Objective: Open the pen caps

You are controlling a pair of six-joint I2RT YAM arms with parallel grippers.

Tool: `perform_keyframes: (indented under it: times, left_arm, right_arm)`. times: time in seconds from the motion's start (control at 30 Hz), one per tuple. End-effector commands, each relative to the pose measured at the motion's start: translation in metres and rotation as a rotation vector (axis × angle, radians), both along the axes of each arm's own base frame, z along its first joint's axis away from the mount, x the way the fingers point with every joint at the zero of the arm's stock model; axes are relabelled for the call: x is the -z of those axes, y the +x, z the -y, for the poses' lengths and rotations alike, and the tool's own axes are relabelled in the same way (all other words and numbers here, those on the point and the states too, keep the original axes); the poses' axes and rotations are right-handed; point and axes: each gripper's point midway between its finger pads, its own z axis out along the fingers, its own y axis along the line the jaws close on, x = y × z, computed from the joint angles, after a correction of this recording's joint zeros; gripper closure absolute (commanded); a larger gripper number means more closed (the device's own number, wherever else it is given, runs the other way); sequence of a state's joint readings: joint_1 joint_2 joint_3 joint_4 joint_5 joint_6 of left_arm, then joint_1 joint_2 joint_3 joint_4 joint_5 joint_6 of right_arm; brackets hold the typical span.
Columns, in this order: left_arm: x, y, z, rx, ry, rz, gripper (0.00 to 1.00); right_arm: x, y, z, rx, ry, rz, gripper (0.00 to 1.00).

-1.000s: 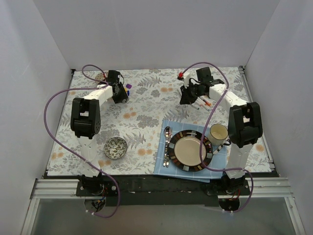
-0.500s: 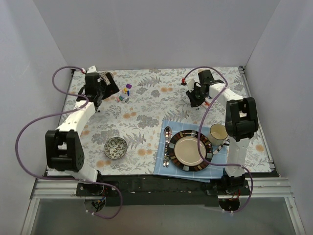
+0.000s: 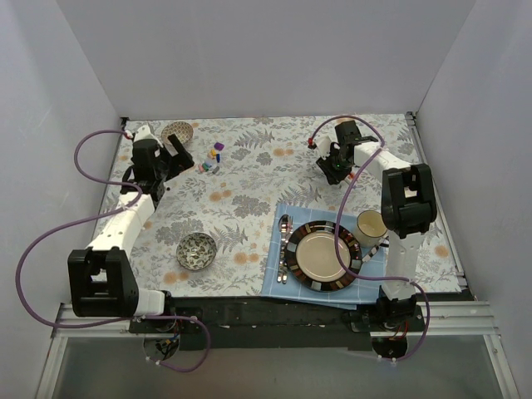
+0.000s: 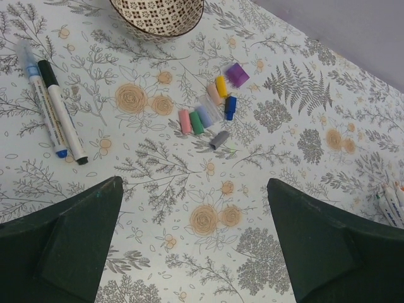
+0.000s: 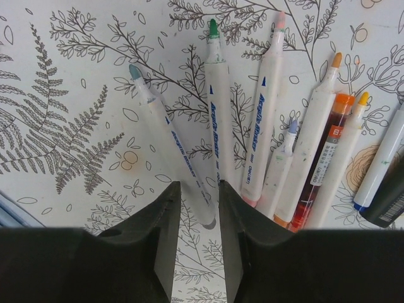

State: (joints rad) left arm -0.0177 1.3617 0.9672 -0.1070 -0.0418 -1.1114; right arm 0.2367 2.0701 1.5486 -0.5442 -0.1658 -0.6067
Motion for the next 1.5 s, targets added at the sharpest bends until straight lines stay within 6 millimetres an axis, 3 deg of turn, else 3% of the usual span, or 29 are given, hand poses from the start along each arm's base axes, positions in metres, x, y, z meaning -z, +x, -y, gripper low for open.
perform_keyframes:
  times: [0.0, 0.17, 0.27, 0.3, 0.37, 0.4, 0.47, 0.5, 0.53, 0.63, 0.67, 0.7, 0.73, 0.77, 0.87, 1.0, 1.13, 1.47]
  left_arm:
    - [-0.021, -0.013, -0.008, -0.027, 0.021, 0.061, 0.02]
    - [-0.012, -0.023, -0.016, -0.061, 0.037, 0.039, 0.02]
    - [-0.006, -0.023, -0.017, -0.075, 0.019, 0.022, 0.02]
    - [0.002, -0.022, -0.032, -0.114, 0.01, -0.005, 0.02]
    - [0.007, -0.02, -0.038, -0.13, -0.017, -0.03, 0.02]
    - [0.009, -0.019, -0.045, -0.148, -0.028, -0.037, 0.02]
    - [0.019, -0.013, -0.051, -0.159, -0.051, -0.061, 0.05]
    - [0.021, -0.011, -0.06, -0.178, -0.064, -0.068, 0.06]
    - [0.037, -0.007, -0.062, -0.175, -0.08, -0.113, 0.11]
    - [0.05, 0.005, -0.071, -0.194, -0.095, -0.176, 0.2]
    - [0.071, 0.009, -0.074, -0.211, -0.091, -0.238, 0.28]
    - [0.067, 0.019, -0.076, -0.218, -0.091, -0.237, 0.33]
    - [0.075, 0.019, -0.078, -0.223, -0.091, -0.272, 0.34]
    - [0.091, 0.022, -0.081, -0.236, -0.083, -0.317, 0.4]
    - [0.092, 0.035, -0.089, -0.245, -0.055, -0.332, 0.45]
    - [0.119, 0.039, -0.104, -0.293, 0.012, -0.418, 0.51]
    - [0.133, 0.041, -0.103, -0.278, 0.015, -0.449, 0.59]
    - [0.124, 0.057, -0.099, -0.252, 0.009, -0.423, 0.63]
  right_arm:
    - [-0.017, 0.014, 0.001, -0.004, -0.011, 0.06, 0.61]
    - [-0.024, 0.015, 0.001, -0.002, -0.01, 0.078, 0.6]
    - [-0.043, 0.012, -0.007, -0.028, 0.042, 0.107, 0.6]
    - [-0.062, 0.008, -0.018, -0.066, 0.107, 0.133, 0.6]
    - [-0.075, -0.002, -0.029, -0.104, 0.174, 0.147, 0.59]
    - [-0.099, -0.006, -0.04, -0.146, 0.247, 0.194, 0.59]
    - [-0.11, -0.019, -0.051, -0.186, 0.314, 0.202, 0.59]
    - [-0.129, -0.025, -0.061, -0.228, 0.376, 0.236, 0.59]
    - [-0.135, -0.031, -0.065, -0.247, 0.406, 0.237, 0.59]
    - [-0.155, -0.048, -0.081, -0.315, 0.497, 0.263, 0.59]
    - [-0.153, -0.054, -0.084, -0.322, 0.511, 0.253, 0.6]
    - [-0.156, -0.057, -0.088, -0.336, 0.522, 0.257, 0.6]
    - [-0.157, -0.06, -0.093, -0.349, 0.524, 0.252, 0.6]
    - [-0.157, -0.061, -0.095, -0.351, 0.524, 0.248, 0.6]
    - [-0.154, -0.064, -0.102, -0.367, 0.532, 0.227, 0.61]
    - [-0.153, -0.069, -0.108, -0.388, 0.545, 0.213, 0.62]
    - [-0.153, -0.071, -0.11, -0.393, 0.548, 0.21, 0.62]
    - [-0.147, -0.069, -0.111, -0.389, 0.544, 0.197, 0.62]
